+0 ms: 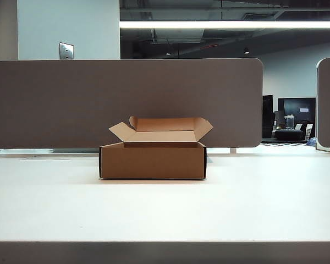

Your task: Pick up all the paper balls on the table and put them in the paper box.

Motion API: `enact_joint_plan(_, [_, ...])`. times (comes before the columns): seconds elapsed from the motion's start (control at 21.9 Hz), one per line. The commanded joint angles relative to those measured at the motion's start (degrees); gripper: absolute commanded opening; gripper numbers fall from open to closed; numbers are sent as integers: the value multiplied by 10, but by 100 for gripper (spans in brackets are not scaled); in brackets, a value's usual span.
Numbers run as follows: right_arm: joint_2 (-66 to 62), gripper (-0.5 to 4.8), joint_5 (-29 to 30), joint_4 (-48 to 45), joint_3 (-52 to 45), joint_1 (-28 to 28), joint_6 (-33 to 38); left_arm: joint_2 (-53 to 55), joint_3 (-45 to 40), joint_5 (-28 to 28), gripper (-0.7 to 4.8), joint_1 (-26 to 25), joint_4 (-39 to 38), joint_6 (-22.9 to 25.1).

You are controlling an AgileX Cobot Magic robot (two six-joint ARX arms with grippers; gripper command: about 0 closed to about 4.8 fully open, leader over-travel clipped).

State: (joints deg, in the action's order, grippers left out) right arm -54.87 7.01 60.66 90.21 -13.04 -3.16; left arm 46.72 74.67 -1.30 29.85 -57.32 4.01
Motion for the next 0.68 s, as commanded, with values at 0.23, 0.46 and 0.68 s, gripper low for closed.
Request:
enact_joint_plan(0.23, [224, 0, -148, -261, -378, -1, 14, -285, -362, 220, -4, -2, 320, -37])
enact_joint_plan(0.46, [278, 0, -144, -386, -545, -1, 50, -317, -488, 217, -5, -2, 387, -76])
enact_joint_plan(0.68, [359, -1, -144, -502, -666, -1, 49, -360, -594, 180, -5, -2, 489, -47])
